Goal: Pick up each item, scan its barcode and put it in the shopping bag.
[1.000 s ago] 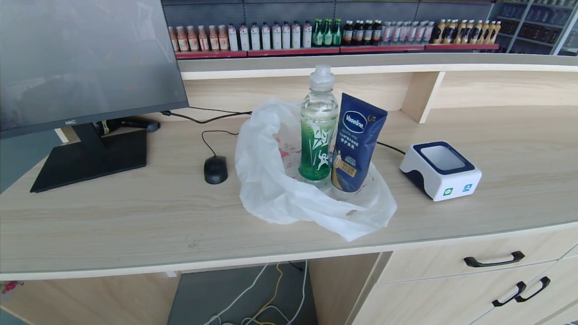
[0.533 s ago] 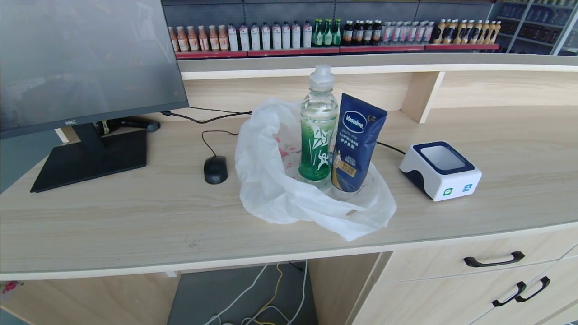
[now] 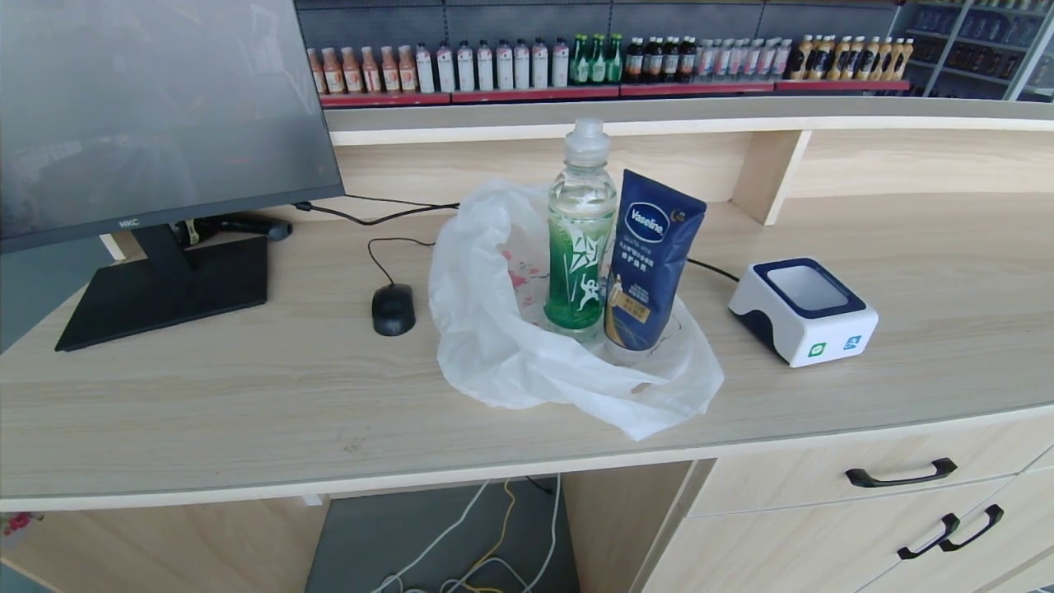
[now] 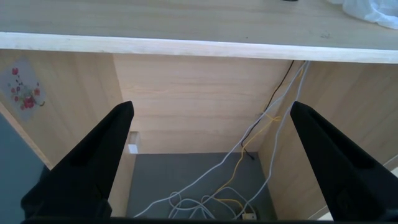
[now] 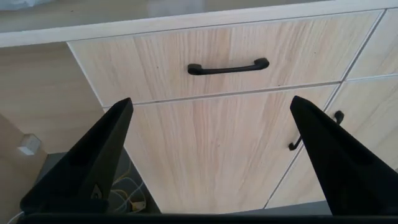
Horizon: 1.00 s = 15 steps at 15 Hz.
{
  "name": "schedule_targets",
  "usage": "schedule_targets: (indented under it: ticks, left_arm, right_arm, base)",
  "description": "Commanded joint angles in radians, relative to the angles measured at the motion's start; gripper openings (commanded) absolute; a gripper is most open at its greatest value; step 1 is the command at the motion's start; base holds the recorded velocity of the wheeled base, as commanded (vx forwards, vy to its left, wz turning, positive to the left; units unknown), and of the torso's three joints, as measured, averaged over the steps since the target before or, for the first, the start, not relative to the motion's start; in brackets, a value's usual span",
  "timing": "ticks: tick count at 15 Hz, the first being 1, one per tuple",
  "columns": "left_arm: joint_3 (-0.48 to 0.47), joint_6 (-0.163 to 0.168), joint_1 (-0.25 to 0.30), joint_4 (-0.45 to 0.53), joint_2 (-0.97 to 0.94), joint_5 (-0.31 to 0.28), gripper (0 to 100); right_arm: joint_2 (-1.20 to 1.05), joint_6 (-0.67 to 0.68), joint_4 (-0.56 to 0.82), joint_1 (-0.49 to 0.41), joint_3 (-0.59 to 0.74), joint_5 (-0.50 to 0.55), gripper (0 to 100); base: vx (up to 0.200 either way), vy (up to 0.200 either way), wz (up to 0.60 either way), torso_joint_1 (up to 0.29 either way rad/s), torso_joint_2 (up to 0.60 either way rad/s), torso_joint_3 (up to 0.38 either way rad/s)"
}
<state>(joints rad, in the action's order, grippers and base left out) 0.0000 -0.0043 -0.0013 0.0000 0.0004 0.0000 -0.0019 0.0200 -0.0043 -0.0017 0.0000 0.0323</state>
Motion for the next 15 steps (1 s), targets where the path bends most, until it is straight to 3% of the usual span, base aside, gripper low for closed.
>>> schedule_targets:
  ticks: [1, 6, 15]
  left_arm:
    - [0.0, 0.001, 0.001, 0.0, 0.0, 0.0, 100]
    - [0.0, 0.001, 0.0, 0.0, 0.0, 0.0, 100]
    - [0.0, -0.002, 0.001, 0.0, 0.0, 0.0, 100]
  right_arm:
    - [0.002, 0.0, 0.0, 0.0, 0.0, 0.0, 100]
    - [0.002, 0.0, 0.0, 0.0, 0.0, 0.0, 100]
    - [0.002, -0.003, 0.0, 0.0, 0.0, 0.0, 100]
  base:
    - [-0.2, 0.0, 0.0, 0.017, 0.0, 0.002]
    - [0.0, 0.0, 0.0, 0.0, 0.0, 0.0]
    - [0.0, -0.2, 0.0, 0.003, 0.0, 0.002]
